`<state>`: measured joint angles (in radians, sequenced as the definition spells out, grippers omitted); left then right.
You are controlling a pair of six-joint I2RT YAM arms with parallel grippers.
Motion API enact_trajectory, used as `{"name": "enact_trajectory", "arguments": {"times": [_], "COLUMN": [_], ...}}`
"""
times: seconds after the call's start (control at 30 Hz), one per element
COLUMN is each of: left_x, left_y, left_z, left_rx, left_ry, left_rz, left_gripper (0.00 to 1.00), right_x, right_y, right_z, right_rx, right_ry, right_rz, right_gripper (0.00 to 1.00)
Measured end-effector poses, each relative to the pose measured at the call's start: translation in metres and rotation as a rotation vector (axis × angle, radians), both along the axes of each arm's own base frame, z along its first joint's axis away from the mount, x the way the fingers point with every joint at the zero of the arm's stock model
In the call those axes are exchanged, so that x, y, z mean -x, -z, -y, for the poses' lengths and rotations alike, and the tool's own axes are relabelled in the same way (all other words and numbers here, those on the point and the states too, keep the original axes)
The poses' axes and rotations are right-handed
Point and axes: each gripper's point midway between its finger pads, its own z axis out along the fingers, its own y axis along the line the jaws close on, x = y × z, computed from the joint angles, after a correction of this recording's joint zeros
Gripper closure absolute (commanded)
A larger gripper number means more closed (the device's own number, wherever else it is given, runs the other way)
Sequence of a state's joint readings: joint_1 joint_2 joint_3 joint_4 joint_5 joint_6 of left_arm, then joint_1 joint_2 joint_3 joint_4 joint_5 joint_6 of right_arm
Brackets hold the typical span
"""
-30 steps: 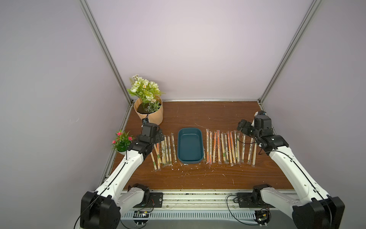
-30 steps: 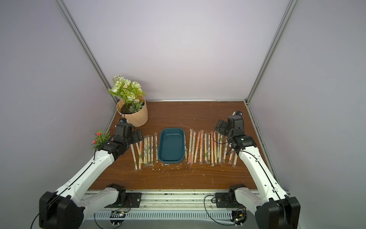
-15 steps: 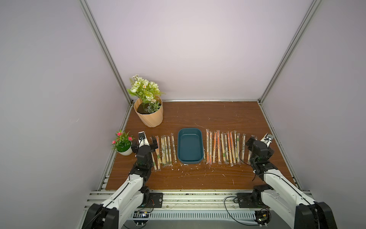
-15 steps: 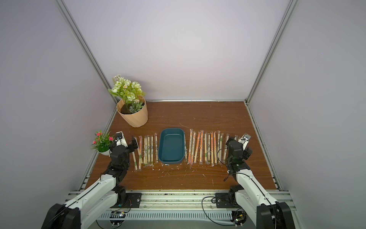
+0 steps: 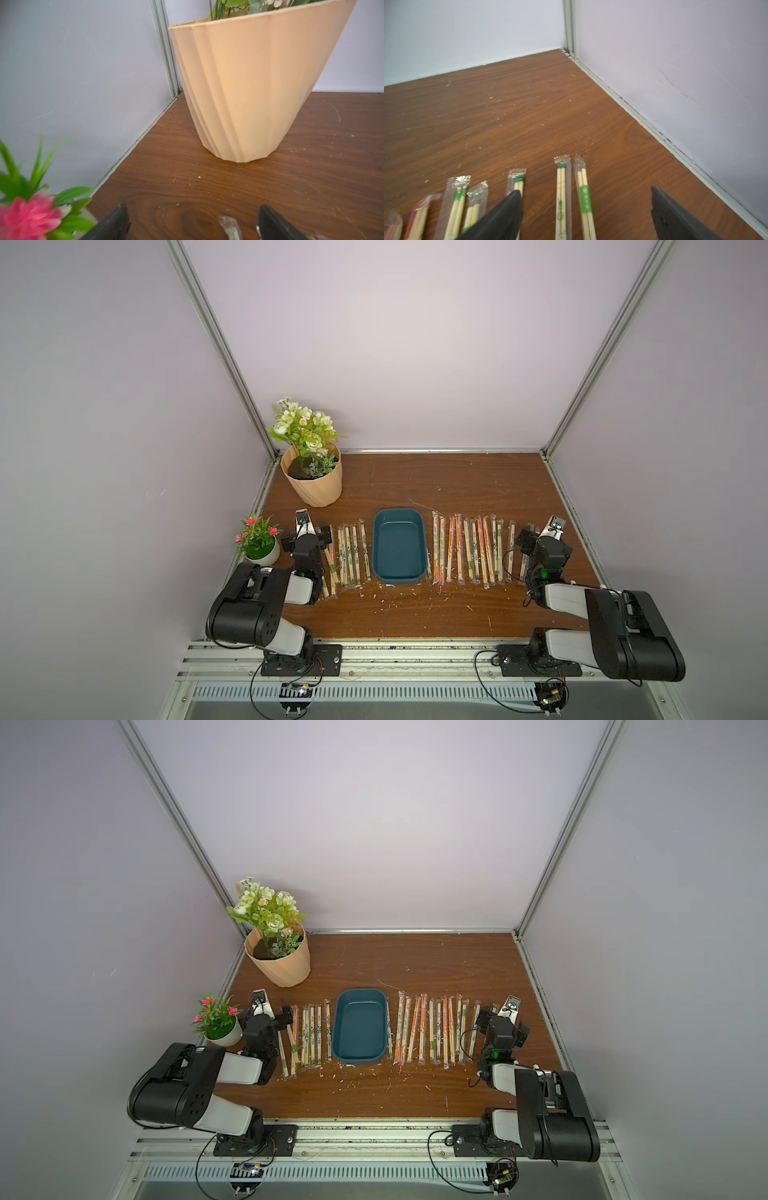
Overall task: Take the paired disposable chopsticks out of the storage box
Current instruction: Reset both arms
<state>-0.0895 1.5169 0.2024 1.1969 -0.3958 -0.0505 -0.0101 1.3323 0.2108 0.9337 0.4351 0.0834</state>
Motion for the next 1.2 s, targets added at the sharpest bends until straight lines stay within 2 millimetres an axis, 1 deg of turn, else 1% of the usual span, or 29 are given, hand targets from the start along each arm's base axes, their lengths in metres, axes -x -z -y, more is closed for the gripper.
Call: {"name": "enact_trajectory", "arguments": {"times": [0.1,0.2,0.23,0.43,0.47,0.57,0.63,0.73,0.8,1.2], "left_x": [-0.003,-0.005,-0.006,-0.006,-0.006,-0.006,-0.006,-0.007,-0.007,-0.006], "left_y": [-0.001,-0.005,-0.008,-0.013,-0.014,-0.015,-0.015,-0.016,-0.016,-0.018], "left_z": [0.003,0.005,0.006,0.008,0.008,0.008,0.008,0.008,0.008,0.008], "left_rx": [0.011,0.015,0.017,0.02,0.02,0.021,0.021,0.021,0.021,0.021], "left_ry": [0.031,0.045,0.049,0.063,0.064,0.065,0.066,0.066,0.066,0.066], "left_rz": [0.019,0.044,0.053,0.086,0.088,0.093,0.095,0.096,0.097,0.109], "left_gripper": [0.01,0.01,0.01,0.01,0.01,0.01,0.01,0.01,0.01,0.01], "right_x": [-0.009,-0.007,-0.007,-0.018,-0.018,-0.018,-0.024,-0.035,-0.037,-0.037], "right_y": [-0.009,-0.02,-0.02,-0.01,-0.006,0.021,0.019,0.007,0.001,0.003], "right_z": [-0.014,-0.03,-0.033,-0.057,-0.063,-0.075,-0.076,-0.075,-0.075,-0.075], "right_rx": [-0.019,-0.017,-0.015,-0.007,-0.001,-0.003,-0.006,-0.004,-0.002,-0.001], "right_ry": [-0.081,-0.158,-0.176,-0.3,-0.326,-0.377,-0.387,-0.387,-0.388,-0.39], "right_rz": [0.031,0.085,0.091,0.099,0.103,0.019,0.026,0.054,0.071,0.058], "right_gripper": [0.01,0.0,0.0,0.0,0.0,0.0,0.0,0.0,0.0,0.0]}}
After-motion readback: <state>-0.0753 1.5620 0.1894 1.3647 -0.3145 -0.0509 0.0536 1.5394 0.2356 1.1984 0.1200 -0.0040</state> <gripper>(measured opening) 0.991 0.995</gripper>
